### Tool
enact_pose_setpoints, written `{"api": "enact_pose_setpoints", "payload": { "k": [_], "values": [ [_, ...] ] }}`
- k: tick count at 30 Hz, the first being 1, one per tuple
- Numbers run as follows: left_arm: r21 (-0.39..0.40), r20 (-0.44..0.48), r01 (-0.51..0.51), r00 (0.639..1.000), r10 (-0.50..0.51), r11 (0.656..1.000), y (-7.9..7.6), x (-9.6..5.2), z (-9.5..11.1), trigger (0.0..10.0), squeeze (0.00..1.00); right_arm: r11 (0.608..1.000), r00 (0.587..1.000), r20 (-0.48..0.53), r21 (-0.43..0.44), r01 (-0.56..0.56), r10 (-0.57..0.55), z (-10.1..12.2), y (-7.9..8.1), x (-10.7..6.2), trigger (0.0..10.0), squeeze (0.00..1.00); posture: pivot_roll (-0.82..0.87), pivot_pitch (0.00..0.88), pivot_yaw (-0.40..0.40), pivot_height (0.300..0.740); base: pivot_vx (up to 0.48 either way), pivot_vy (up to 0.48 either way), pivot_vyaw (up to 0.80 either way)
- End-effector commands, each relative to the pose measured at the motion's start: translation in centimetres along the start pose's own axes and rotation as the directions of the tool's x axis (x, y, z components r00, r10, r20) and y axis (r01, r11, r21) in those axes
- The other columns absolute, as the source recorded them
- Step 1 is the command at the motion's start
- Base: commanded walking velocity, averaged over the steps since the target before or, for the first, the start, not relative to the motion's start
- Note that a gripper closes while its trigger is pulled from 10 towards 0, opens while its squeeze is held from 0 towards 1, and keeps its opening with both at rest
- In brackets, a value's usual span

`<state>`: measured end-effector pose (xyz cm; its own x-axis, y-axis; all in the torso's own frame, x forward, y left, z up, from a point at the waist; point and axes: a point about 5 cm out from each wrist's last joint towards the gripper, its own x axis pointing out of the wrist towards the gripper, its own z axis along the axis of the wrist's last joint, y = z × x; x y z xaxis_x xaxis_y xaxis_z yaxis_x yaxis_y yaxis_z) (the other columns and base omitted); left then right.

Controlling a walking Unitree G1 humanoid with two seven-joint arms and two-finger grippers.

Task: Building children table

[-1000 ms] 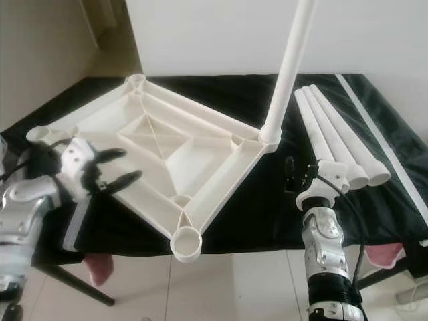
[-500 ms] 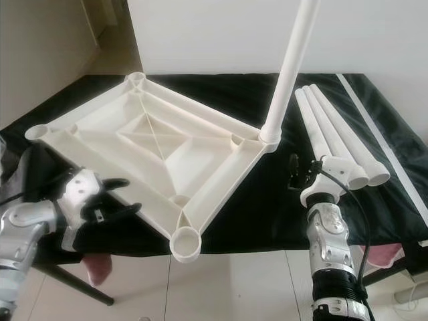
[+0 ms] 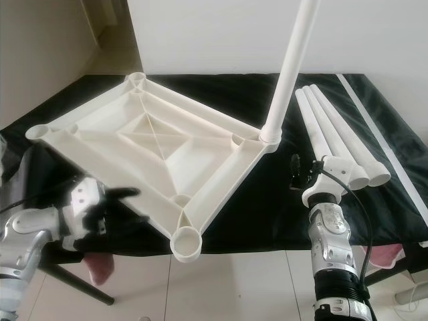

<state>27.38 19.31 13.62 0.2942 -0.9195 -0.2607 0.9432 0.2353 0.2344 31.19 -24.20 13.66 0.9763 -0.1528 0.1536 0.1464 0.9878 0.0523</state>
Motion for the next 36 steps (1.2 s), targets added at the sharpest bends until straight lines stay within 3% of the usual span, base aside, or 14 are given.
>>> {"api": "enact_pose_setpoints", "payload": {
  "k": [1,2,3,7,12,13,16,17,19,27,31,36],
  "values": [
    [0.005,-0.056,0.098,0.994,-0.098,0.995,-1.0,0.4,-0.8,10.0,0.00,1.000,1.000,-0.012,0.006,-0.005,0.005,-0.2,0.2,0.1,10.0,0.00,0.00,0.017,-0.006,0.740,0.000,0.000,0.00],
    [0.005,-0.056,0.098,0.994,-0.098,0.995,-1.0,0.4,-0.8,10.0,0.00,1.000,1.000,-0.012,0.006,-0.005,0.005,-0.2,0.2,0.1,10.0,0.00,0.00,0.017,-0.006,0.740,0.000,0.000,0.00],
    [0.029,-0.127,0.111,0.986,-0.107,0.993,-1.1,0.8,-1.6,10.0,0.00,1.000,1.000,-0.010,0.007,-0.006,0.006,-0.2,0.3,0.1,10.0,0.00,-0.01,0.008,-0.004,0.740,0.000,0.000,0.00],
    [0.049,-0.180,0.088,0.981,-0.078,0.995,-0.6,1.2,-2.0,10.0,0.00,1.000,1.000,-0.008,0.008,-0.005,0.005,-0.1,0.2,0.1,10.0,0.00,-0.01,0.006,-0.004,0.740,0.000,0.000,0.00],
    [0.081,-0.248,-0.008,0.968,0.028,0.997,1.2,1.7,-2.3,10.0,0.00,1.000,1.000,-0.004,0.007,-0.004,0.004,0.0,0.1,0.3,10.0,0.00,-0.02,0.001,-0.002,0.740,0.000,0.000,0.00],
    [0.092,-0.277,-0.087,0.954,0.110,0.992,2.2,1.7,-2.5,10.0,0.00,1.000,1.000,-0.002,0.010,-0.004,0.004,0.0,0.1,0.3,10.0,0.00,-0.02,0.002,0.000,0.740,0.000,0.000,0.00],
    [0.097,-0.290,-0.118,0.946,0.142,0.988,2.6,1.7,-2.6,10.0,0.00,1.000,1.000,-0.002,0.012,-0.004,0.004,0.0,0.1,0.3,10.0,0.00,-0.02,0.002,0.000,0.740,0.000,0.000,0.00],
    [0.116,-0.320,-0.187,0.923,0.215,0.975,3.4,1.6,-2.7,10.0,0.00,1.000,1.000,-0.002,0.014,-0.001,0.001,0.0,0.2,0.2,10.0,0.00,-0.02,0.005,-0.001,0.740,0.000,0.000,0.00],
    [0.115,-0.316,-0.223,0.916,0.249,0.968,3.8,1.6,-2.6,10.0,0.00,1.000,1.000,-0.003,0.014,-0.001,0.001,-0.1,0.2,0.1,10.0,0.00,-0.02,0.009,0.000,0.740,0.000,0.000,0.00],
    [0.116,-0.288,-0.211,0.928,0.236,0.971,4.5,1.9,-1.9,10.0,0.00,1.000,1.000,-0.008,0.014,-0.003,0.003,-0.2,0.3,0.1,10.0,0.00,-0.02,0.022,-0.001,0.740,0.000,0.000,0.00],
    [0.137,-0.230,-0.178,0.951,0.206,0.974,5.5,2.1,-0.4,10.0,0.00,1.000,1.000,-0.006,0.012,-0.003,0.003,-0.1,0.2,0.2,10.0,0.00,-0.02,0.032,0.007,0.740,0.000,0.000,0.00],
    [0.168,-0.273,-0.148,0.943,0.191,0.975,5.7,2.1,-0.4,10.0,0.00,1.000,1.000,-0.002,0.010,-0.004,0.004,0.0,0.2,0.2,10.0,0.00,-0.01,0.037,0.024,0.740,0.000,0.000,0.00]
  ]
}}
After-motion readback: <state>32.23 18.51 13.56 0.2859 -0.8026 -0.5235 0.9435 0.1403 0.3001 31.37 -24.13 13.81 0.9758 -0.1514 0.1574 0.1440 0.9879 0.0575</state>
